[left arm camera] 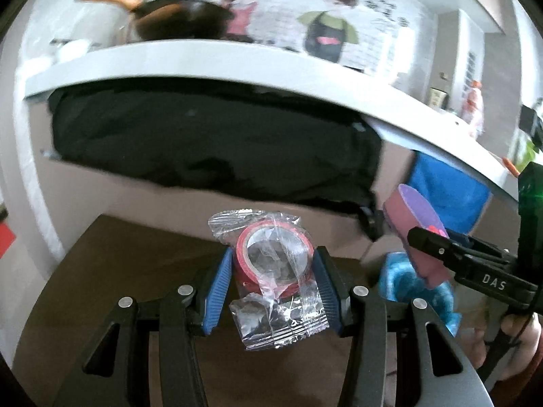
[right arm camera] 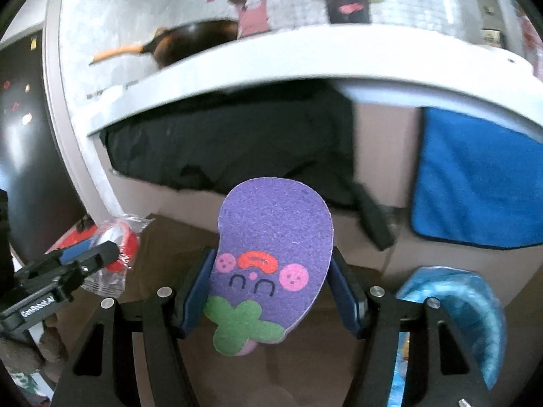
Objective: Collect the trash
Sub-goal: 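Carry the tape roll and purple sponge over the blue bin and open both grippers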
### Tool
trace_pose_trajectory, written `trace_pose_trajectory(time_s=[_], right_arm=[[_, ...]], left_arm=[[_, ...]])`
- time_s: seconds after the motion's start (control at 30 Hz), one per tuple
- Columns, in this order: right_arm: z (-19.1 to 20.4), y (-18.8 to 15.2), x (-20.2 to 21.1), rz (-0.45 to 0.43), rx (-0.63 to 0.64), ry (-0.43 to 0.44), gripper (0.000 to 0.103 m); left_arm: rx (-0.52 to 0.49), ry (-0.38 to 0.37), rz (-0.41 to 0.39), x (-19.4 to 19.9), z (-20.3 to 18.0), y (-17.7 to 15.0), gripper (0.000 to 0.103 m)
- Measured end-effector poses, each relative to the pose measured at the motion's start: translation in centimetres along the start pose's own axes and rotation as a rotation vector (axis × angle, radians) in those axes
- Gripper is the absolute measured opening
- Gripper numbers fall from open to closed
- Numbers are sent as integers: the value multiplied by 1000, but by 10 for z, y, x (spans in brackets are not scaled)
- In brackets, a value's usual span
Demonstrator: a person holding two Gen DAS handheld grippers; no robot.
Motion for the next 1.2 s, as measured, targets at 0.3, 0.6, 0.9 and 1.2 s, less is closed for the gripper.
trace_pose_trajectory(time_s=[0.3,0.6,0.9,1.2], right_arm=[[-68,-15,66,-94,-54,-86,61],[-141,-44,99,-119,-123,-159,61],[-177,-67,85,-92,-190,-158,61],[-177,-73,69,-55,-192,-132,61]], left_arm=[[-124,-57,-32,2,-105,5,49],[-214,-120,-9,-23,-188,-11,45],[-170,-134,127,-68,-174,-36,44],[-466,-418,300,-109,-175,-105,77]])
Point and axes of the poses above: each gripper's, at about its wrist camera, not at the fingertips, and x roughly against the way its jaws point, z to its left, y to its top, the point moved 4 cm from there along -x, roughly the way its jaws point, and after that the axes turned 10 degrees about z, right-handed, at the moved point
